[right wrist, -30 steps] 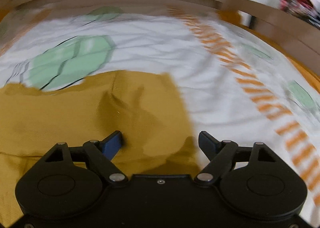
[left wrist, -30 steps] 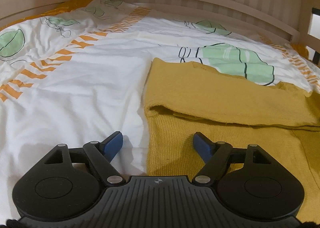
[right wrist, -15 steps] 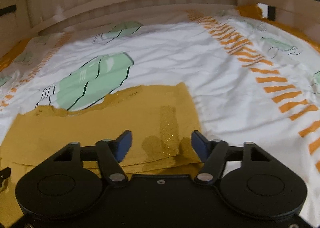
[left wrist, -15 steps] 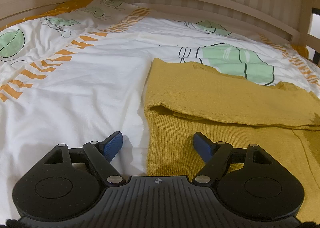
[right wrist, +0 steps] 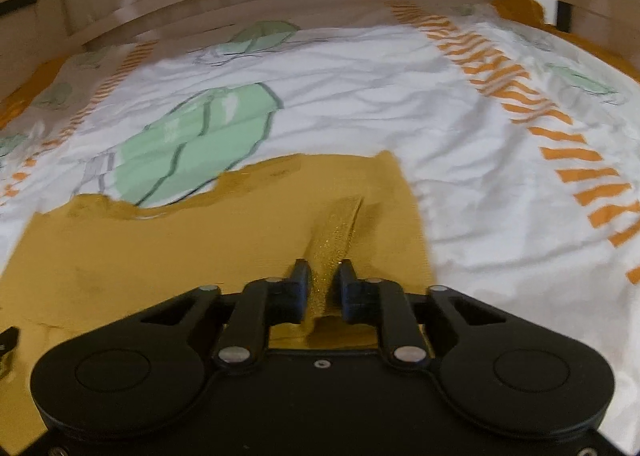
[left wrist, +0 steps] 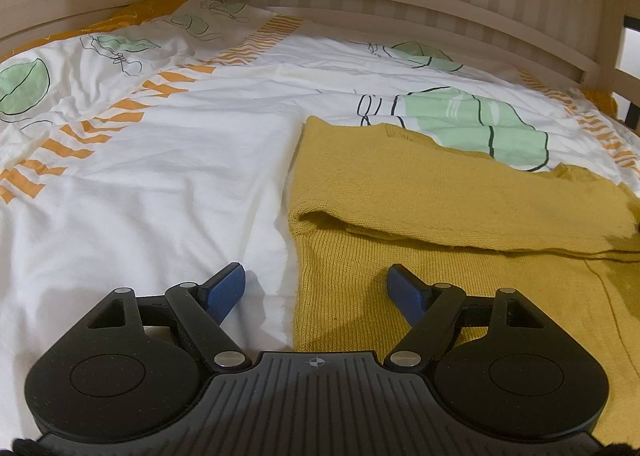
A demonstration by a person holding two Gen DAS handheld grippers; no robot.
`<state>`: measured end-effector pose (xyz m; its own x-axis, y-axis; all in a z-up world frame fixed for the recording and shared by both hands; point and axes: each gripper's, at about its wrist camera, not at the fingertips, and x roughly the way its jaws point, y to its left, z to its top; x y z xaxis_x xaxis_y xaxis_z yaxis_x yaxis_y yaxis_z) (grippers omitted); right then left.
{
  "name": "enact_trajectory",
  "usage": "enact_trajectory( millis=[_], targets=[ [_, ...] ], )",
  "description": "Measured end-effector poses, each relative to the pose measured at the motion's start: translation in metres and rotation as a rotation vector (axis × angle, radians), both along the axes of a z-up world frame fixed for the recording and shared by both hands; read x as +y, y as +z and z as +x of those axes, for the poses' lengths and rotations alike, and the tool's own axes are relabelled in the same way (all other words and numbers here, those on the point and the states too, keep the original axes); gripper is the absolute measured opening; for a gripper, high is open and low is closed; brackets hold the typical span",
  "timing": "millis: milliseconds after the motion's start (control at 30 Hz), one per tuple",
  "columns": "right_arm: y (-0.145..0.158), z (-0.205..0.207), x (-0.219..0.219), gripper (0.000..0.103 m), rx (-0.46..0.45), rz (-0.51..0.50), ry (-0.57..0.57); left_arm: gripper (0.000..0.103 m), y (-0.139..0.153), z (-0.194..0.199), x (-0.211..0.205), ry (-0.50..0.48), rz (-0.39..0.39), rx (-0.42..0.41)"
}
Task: Fold small clothes
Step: 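Grasp the side edge with the right gripper and fold it inward, then open the right gripper and withdraw from the folded side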
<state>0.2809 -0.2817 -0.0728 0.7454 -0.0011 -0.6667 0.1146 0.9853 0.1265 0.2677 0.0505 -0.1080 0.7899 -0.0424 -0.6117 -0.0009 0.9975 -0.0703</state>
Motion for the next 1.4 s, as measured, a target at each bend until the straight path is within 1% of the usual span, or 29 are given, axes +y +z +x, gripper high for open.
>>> enact_trajectory(
  millis=[67,133,200,267,367,467,500,567,600,633,667,700,767,867,1000,1067,1167,1267,1400],
  targets=[
    [0.002,0.001,0.004,0.017,0.008,-0.007,0.024,0.078,0.0,0.0,0.0,0.0,-0.001,0.0],
    [0.006,0.0,0.007,0.016,0.0,-0.045,0.016,0.078,0.0,0.0,0.0,0.0,0.0,0.0],
    [0.011,-0.001,0.004,0.016,-0.019,-0.062,-0.02,0.078,0.0,0.0,0.0,0.0,-0.001,0.0],
    [0.014,-0.002,-0.007,0.016,-0.03,-0.046,-0.075,0.078,0.0,0.0,0.0,0.0,-0.001,0.0],
    [0.009,0.004,-0.018,0.016,-0.003,-0.049,-0.122,0.078,0.0,0.0,0.0,0.0,0.001,0.0],
    [-0.002,0.009,-0.018,0.016,0.025,-0.066,-0.106,0.078,0.0,0.0,0.0,0.0,-0.001,0.0],
    [-0.004,0.01,-0.018,0.024,0.027,-0.068,-0.09,0.078,0.0,0.0,0.0,0.0,0.0,0.0],
    [-0.005,0.007,-0.018,0.031,0.006,-0.076,-0.081,0.078,0.0,0.0,0.0,0.0,0.0,0.0],
    [-0.005,0.006,-0.019,0.048,0.007,-0.077,-0.083,0.078,0.0,0.0,0.0,0.0,0.0,0.0],
    [-0.004,0.005,-0.021,0.068,0.005,-0.074,-0.09,0.078,0.0,0.0,0.0,0.0,0.001,0.001],
    [-0.003,0.002,-0.023,0.077,0.001,-0.069,-0.1,0.078,0.0,0.0,0.0,0.0,0.001,0.001],
    [-0.001,-0.003,-0.026,0.08,-0.011,-0.062,-0.113,0.078,0.0,0.0,0.0,0.0,0.001,0.001],
    [0.003,-0.012,-0.031,0.08,-0.019,-0.055,-0.122,0.078,0.0,0.0,-0.001,0.0,0.006,0.004],
    [0.009,-0.029,-0.038,0.08,0.003,-0.025,-0.115,0.078,0.001,0.001,-0.001,-0.001,0.013,0.01],
    [0.013,-0.062,-0.044,0.085,0.021,0.03,-0.119,0.078,0.003,0.004,-0.003,-0.005,0.033,0.03],
    [0.013,-0.08,-0.043,0.085,0.038,0.049,-0.114,0.078,0.005,0.007,-0.004,-0.009,0.049,0.049],
    [0.012,-0.104,-0.04,0.087,0.063,0.046,-0.102,0.079,0.009,0.009,-0.006,-0.01,0.067,0.086],
    [0.011,-0.126,-0.037,0.091,0.083,0.034,-0.096,0.078,0.013,0.004,-0.006,-0.014,0.074,0.122],
    [0.007,-0.15,-0.037,0.091,0.114,0.049,-0.097,0.078,0.019,-0.006,-0.003,-0.033,0.07,0.174]
  ],
)
